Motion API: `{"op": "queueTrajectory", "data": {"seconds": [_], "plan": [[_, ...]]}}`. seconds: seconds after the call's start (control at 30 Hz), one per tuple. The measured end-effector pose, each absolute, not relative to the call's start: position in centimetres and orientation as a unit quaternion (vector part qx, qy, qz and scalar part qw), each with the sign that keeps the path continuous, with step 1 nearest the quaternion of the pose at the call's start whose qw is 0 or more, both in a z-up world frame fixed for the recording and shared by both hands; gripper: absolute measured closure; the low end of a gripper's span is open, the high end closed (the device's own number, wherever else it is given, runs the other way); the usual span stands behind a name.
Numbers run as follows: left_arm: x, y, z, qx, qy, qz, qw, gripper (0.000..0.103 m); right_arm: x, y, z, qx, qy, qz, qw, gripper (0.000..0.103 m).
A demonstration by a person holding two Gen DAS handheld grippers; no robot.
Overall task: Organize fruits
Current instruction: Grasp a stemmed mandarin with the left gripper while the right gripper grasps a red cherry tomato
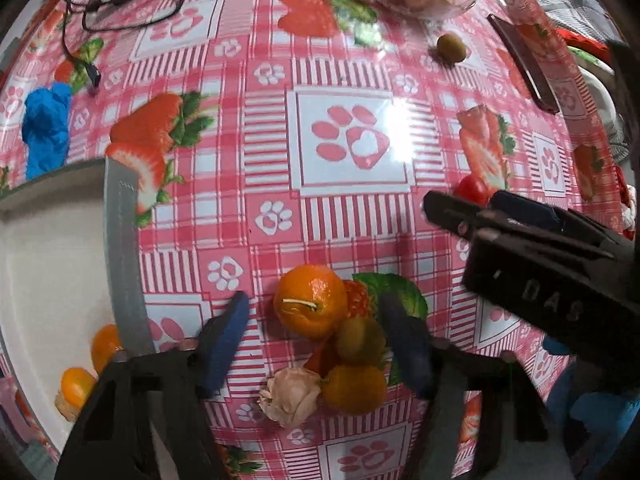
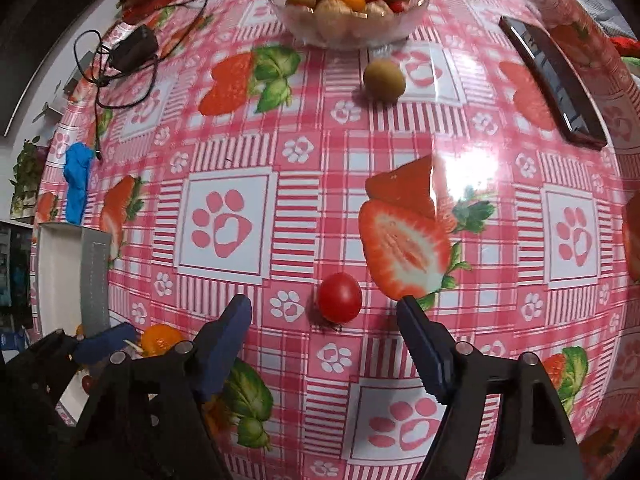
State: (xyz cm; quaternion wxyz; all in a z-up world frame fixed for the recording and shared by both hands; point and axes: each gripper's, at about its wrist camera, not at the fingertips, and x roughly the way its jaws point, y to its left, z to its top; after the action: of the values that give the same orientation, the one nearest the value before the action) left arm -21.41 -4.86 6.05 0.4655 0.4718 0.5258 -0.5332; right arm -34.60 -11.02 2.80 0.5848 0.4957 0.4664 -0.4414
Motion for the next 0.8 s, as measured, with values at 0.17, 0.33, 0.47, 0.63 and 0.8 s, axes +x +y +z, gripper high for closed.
{"op": "queueTrajectory", "data": {"seconds": [0.17, 0.33, 0.47, 0.63, 0.8], "plan": [[-21.2, -4.9, 5.7, 0.468, 0.520, -0.534, 0.473, 0.063, -34.9, -11.3, 2.8, 0.489, 0.461, -0.442, 0.594, 0.077], [-19.7, -4.5, 6.9, 0.437, 0.525, -0.541, 0.490, 0.063, -37.0, -10.7, 3.9, 0.514, 0.425, -0.437, 0.603, 0.077], [-18.6, -4.2, 8.4, 0.419, 0.522, -0.550, 0.499, 0.063, -37.6, -10.1, 4.9, 0.518, 0.415, -0.432, 0.611, 0.077], [-17.9, -2.9, 10.3, 0.411, 0.516, -0.556, 0.505, 0.063, -38.5, -8.8, 5.7, 0.530, 0.412, -0.424, 0.608, 0.077], [-16.3, -1.4, 11.3, 0.409, 0.523, -0.548, 0.509, 0.063, -37.7, -8.0, 6.0, 0.531, 0.415, -0.415, 0.611, 0.077]]}}
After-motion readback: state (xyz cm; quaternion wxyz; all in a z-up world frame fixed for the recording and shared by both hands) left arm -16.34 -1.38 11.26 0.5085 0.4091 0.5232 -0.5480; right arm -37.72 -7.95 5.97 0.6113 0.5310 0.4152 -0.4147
